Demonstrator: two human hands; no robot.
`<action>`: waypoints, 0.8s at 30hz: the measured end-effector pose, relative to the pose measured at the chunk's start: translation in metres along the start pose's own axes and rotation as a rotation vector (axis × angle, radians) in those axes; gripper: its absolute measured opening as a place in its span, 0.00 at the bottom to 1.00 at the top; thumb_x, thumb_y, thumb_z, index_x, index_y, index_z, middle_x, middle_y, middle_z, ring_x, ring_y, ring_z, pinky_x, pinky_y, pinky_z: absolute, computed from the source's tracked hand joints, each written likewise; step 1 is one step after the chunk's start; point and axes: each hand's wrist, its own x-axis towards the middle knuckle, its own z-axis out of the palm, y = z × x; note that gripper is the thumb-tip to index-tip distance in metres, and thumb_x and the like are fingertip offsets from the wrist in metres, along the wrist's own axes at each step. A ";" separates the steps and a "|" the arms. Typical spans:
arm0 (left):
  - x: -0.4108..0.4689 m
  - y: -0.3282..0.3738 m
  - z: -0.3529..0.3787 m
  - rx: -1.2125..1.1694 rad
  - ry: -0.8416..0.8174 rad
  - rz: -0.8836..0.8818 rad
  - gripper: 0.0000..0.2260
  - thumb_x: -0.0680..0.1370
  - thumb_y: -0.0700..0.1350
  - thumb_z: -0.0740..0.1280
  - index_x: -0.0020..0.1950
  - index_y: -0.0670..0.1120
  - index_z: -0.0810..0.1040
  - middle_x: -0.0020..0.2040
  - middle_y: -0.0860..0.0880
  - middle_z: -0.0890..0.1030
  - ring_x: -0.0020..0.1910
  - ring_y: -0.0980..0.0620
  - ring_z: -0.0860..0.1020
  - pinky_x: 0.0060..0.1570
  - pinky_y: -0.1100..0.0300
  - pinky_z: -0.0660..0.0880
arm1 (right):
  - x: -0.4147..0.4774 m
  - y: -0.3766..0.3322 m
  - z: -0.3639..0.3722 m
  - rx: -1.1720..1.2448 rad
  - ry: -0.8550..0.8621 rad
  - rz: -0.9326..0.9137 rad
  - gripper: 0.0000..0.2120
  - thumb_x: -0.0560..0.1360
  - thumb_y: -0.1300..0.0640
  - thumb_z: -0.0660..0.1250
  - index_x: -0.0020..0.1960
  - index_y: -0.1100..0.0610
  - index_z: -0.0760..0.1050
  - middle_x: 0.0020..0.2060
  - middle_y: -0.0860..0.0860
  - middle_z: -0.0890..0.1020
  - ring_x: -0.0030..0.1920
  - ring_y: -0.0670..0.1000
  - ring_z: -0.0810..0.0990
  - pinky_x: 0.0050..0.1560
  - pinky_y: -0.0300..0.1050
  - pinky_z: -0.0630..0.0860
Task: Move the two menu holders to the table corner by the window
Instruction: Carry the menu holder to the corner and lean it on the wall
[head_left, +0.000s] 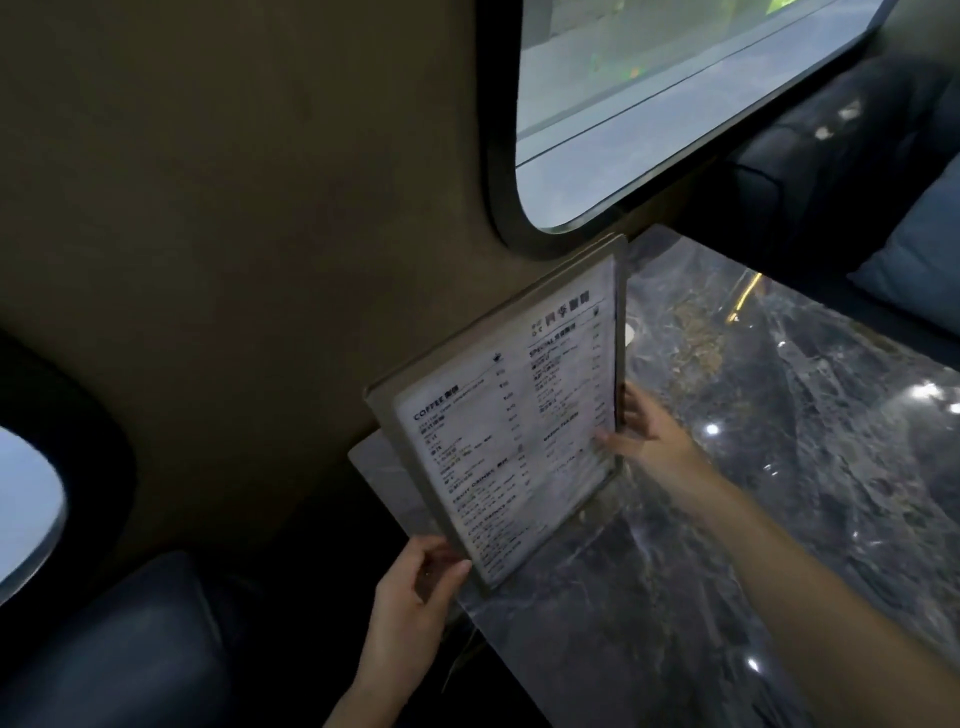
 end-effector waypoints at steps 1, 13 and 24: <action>-0.003 -0.002 0.001 0.035 -0.023 0.021 0.12 0.71 0.39 0.70 0.42 0.58 0.76 0.41 0.54 0.83 0.43 0.59 0.80 0.44 0.62 0.78 | 0.002 0.003 -0.001 0.001 0.003 0.023 0.28 0.61 0.48 0.73 0.59 0.39 0.68 0.55 0.43 0.76 0.54 0.41 0.76 0.48 0.39 0.75; 0.000 -0.013 0.021 0.458 0.009 0.074 0.09 0.74 0.50 0.66 0.50 0.47 0.76 0.47 0.47 0.83 0.47 0.47 0.80 0.43 0.54 0.76 | 0.003 0.046 0.007 0.012 0.072 0.267 0.24 0.69 0.70 0.68 0.60 0.52 0.70 0.47 0.46 0.79 0.45 0.42 0.78 0.37 0.32 0.75; 0.026 -0.014 -0.015 0.457 0.065 -0.069 0.10 0.74 0.51 0.65 0.55 0.52 0.75 0.51 0.53 0.82 0.45 0.60 0.78 0.44 0.66 0.73 | 0.026 0.035 0.048 0.084 0.078 0.225 0.24 0.71 0.73 0.63 0.64 0.58 0.67 0.58 0.54 0.76 0.58 0.55 0.75 0.60 0.51 0.72</action>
